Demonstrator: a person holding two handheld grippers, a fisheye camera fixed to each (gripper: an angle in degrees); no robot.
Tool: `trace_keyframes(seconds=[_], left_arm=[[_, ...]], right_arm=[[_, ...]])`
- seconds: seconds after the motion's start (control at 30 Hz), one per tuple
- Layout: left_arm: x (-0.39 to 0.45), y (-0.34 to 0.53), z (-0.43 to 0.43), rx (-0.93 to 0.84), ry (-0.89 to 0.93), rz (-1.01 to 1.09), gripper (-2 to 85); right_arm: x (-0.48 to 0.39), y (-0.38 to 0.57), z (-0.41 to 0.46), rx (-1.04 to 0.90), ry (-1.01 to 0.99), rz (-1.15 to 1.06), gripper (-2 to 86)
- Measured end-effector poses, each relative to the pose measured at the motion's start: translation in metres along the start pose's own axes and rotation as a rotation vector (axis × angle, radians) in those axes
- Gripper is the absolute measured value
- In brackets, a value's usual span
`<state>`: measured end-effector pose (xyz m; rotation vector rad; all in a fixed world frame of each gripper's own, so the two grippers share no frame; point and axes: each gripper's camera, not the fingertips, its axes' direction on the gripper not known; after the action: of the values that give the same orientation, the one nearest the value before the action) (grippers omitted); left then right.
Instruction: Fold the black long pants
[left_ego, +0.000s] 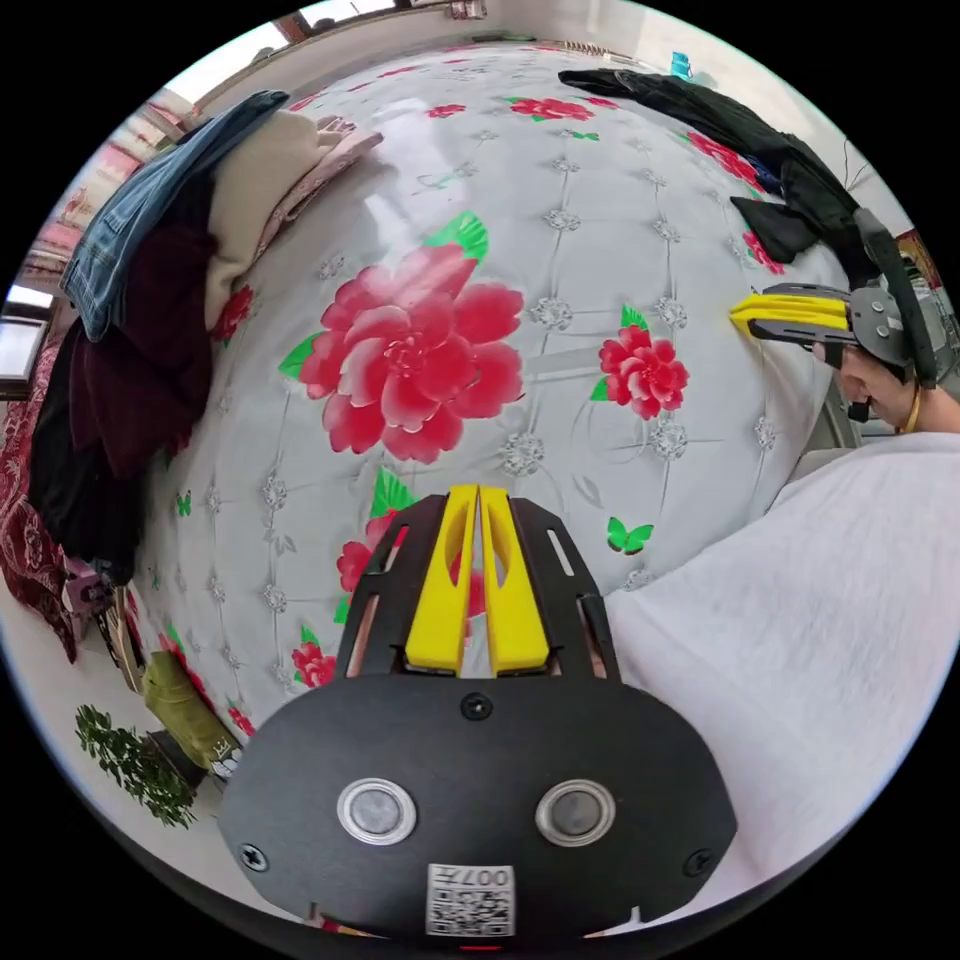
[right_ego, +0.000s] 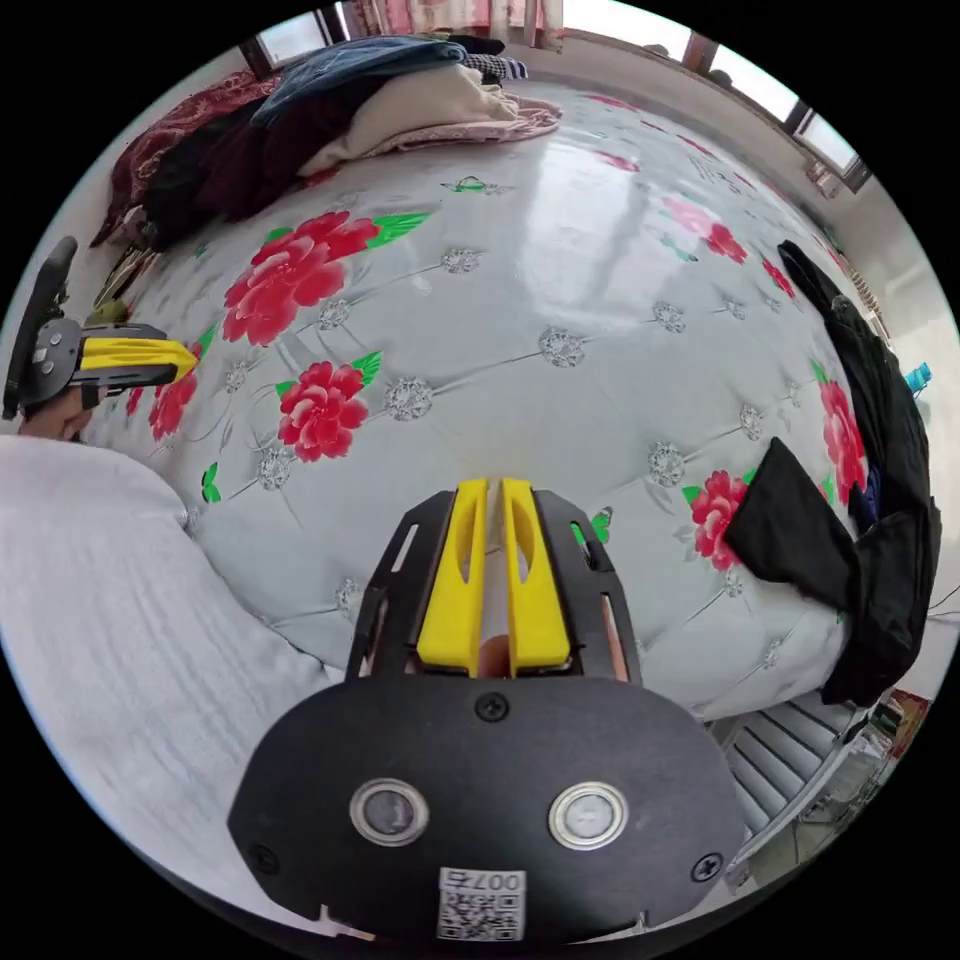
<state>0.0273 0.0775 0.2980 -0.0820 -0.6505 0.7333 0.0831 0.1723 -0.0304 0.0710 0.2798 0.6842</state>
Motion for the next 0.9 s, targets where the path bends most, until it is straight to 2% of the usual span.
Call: trace_keyframes(seconds=[0.1,0.2,0.33,0.47,0.57,0.67,0.9], left_arm=[[0.022,-0.012,0.002,-0.030,0.007,-0.032,-1.0],[0.042,-0.024,0.011,-0.082,0.019,-0.052,-1.0],[0.064,-0.042,0.029,-0.167,-0.037,-0.052,-1.0],[0.070,-0.050,0.031,-0.204,-0.113,-0.080,-1.0],[0.071,-0.053,0.033,-0.217,-0.161,-0.095,-1.0],[0.058,-0.054,0.032,-0.232,-0.148,-0.212,-1.0],[0.013,-0.047,0.027,-0.260,-0.066,-0.348,-0.9]], right_arm=[[0.044,0.002,-0.021,-0.003,0.002,0.091,6.1],[0.137,0.026,-0.069,0.148,0.044,0.321,7.7],[0.291,0.081,-0.145,0.285,0.305,0.608,8.5],[0.442,0.131,-0.222,0.311,0.543,0.791,9.1],[0.528,0.152,-0.259,0.258,0.671,0.859,9.5],[0.596,0.158,-0.273,0.175,0.724,0.883,9.6],[0.676,0.142,-0.234,-0.091,0.620,0.873,4.8]])
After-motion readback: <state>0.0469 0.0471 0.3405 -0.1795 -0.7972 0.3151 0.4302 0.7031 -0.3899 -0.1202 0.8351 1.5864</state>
